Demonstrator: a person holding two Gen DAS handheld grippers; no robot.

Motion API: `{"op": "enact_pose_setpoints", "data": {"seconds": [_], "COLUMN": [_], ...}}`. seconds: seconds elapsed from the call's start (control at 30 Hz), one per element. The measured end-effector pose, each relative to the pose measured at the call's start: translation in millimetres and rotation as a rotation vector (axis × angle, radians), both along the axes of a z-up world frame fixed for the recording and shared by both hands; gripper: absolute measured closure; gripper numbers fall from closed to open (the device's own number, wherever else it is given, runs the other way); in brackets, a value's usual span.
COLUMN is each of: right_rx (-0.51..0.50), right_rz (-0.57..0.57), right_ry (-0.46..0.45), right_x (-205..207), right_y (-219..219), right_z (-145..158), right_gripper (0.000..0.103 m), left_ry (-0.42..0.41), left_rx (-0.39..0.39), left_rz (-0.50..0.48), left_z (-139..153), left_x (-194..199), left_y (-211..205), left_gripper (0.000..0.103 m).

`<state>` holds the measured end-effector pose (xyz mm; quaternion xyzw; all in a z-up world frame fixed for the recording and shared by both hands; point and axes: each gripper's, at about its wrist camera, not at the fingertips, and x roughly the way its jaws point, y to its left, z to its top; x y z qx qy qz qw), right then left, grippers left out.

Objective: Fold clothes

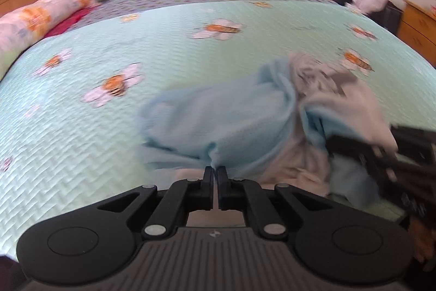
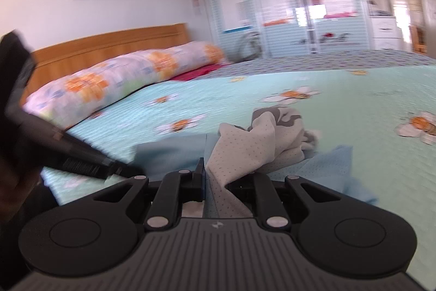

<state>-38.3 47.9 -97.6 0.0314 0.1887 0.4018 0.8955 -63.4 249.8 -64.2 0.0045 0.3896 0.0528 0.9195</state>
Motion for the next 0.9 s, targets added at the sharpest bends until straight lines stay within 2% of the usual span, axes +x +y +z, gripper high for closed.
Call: {"op": "enact_pose_setpoints", "data": {"seconds": [0.13, 0.2, 0.27, 0.33, 0.43, 0.53, 0.57, 0.6, 0.63, 0.67, 0.73, 0.8, 0.87, 0.9], "right_rx": [-0.064, -0.100, -0.124, -0.141, -0.155, -0.156, -0.154, -0.153, -0.153, -0.152, -0.136, -0.092, -0.015, 0.031], "right_rz": [0.171, 0.224, 0.268, 0.298, 0.320, 0.335, 0.337, 0.339, 0.340, 0.340, 0.339, 0.333, 0.296, 0.265], "right_ry": [-0.009, -0.013, -0.011, -0.007, -0.007, -0.016, -0.017, -0.018, -0.018, -0.013, 0.011, 0.039, 0.058, 0.075], "right_x": [-26.2, -37.2, -45.9, -52.9, -61.6, -68.1, -69.4, -70.5, -70.9, -70.8, -68.6, -64.2, -57.0, -51.4], "right_y": [28.9, 42.2, 51.6, 57.3, 60.9, 63.0, 62.5, 61.6, 60.0, 58.1, 52.5, 43.5, 29.7, 21.6], "right_z": [0.5, -0.9, -2.7, -5.6, -7.5, -6.1, -5.6, -5.1, -4.6, -3.9, -1.7, 2.2, 8.5, 11.1], "right_gripper": [0.089, 0.089, 0.089, 0.089, 0.089, 0.089, 0.089, 0.089, 0.089, 0.088, 0.084, 0.073, 0.053, 0.048], "left_ry": [-0.013, -0.026, -0.046, -0.063, -0.007, 0.074, 0.094, 0.099, 0.100, 0.087, 0.029, -0.047, -0.120, -0.150], "left_rx": [-0.048, -0.086, -0.129, -0.167, -0.238, -0.257, -0.249, -0.246, -0.248, -0.264, -0.302, -0.305, -0.321, -0.341], "left_rz": [0.055, 0.024, -0.044, -0.104, -0.164, -0.163, -0.152, -0.141, -0.125, -0.100, -0.062, 0.006, 0.100, 0.157], "left_z": [3.9, 6.7, 10.7, 14.7, 9.8, -5.7, -12.0, -16.7, -20.6, -20.9, -12.0, 5.0, 22.0, 28.7], "left_x": [-17.1, -23.9, -27.2, -25.7, -5.4, 23.3, 31.6, 36.1, 39.6, 39.0, 30.8, 21.7, 12.3, 7.3], "left_y": [20.4, 20.0, 15.3, 6.0, -5.9, -14.4, -16.2, -16.9, -15.8, -10.3, 3.8, 25.8, 55.7, 72.7], "left_gripper": [0.097, 0.084, 0.054, 0.040, 0.033, 0.034, 0.039, 0.050, 0.075, 0.083, 0.088, 0.090, 0.091, 0.091]}}
